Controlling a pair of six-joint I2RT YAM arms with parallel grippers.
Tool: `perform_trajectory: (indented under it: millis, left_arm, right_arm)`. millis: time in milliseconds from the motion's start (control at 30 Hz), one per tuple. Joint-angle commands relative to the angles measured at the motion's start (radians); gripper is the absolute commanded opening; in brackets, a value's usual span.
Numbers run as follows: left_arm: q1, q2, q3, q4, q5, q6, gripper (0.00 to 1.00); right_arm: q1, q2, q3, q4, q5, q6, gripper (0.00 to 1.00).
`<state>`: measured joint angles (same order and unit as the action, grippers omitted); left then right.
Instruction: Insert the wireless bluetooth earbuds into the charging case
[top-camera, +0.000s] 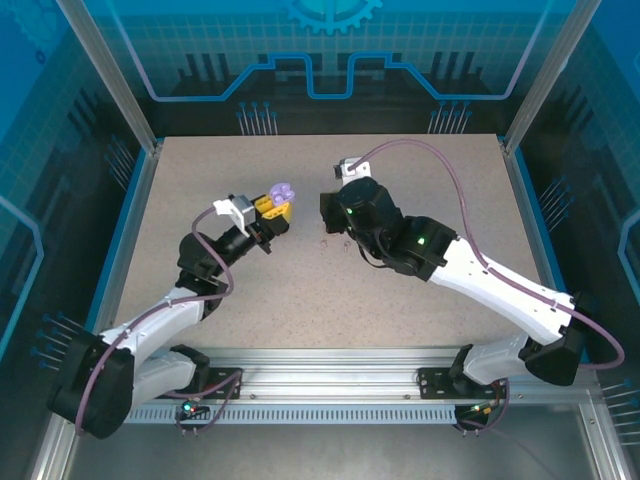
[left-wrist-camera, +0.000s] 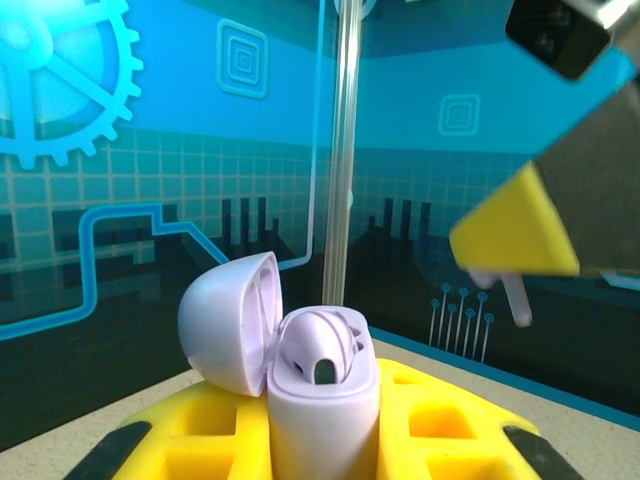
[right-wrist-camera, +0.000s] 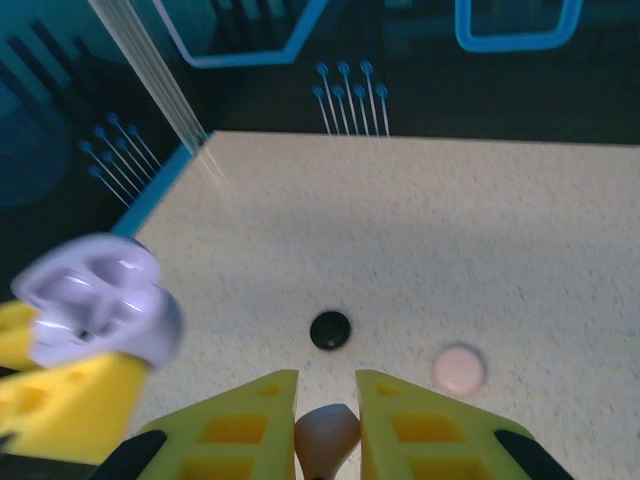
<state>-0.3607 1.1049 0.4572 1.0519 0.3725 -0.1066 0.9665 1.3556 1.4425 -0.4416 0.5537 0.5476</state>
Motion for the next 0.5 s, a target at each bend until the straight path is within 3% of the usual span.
perform_trajectory:
  millis: [0,467]
  left_arm:
    - [-0.014,0.014,0.035,0.013,0.041,-0.014,0.0]
    - [-0.03,0.039,0.07,-0.022,0.111,-0.028,0.0]
  right_arm:
    - [-0.007,-0.005,0.022,0.102,-0.048,-0.082,0.19]
    - [-0.003,0.011,-0.07,0.352,-0.16,-0.178,0.19]
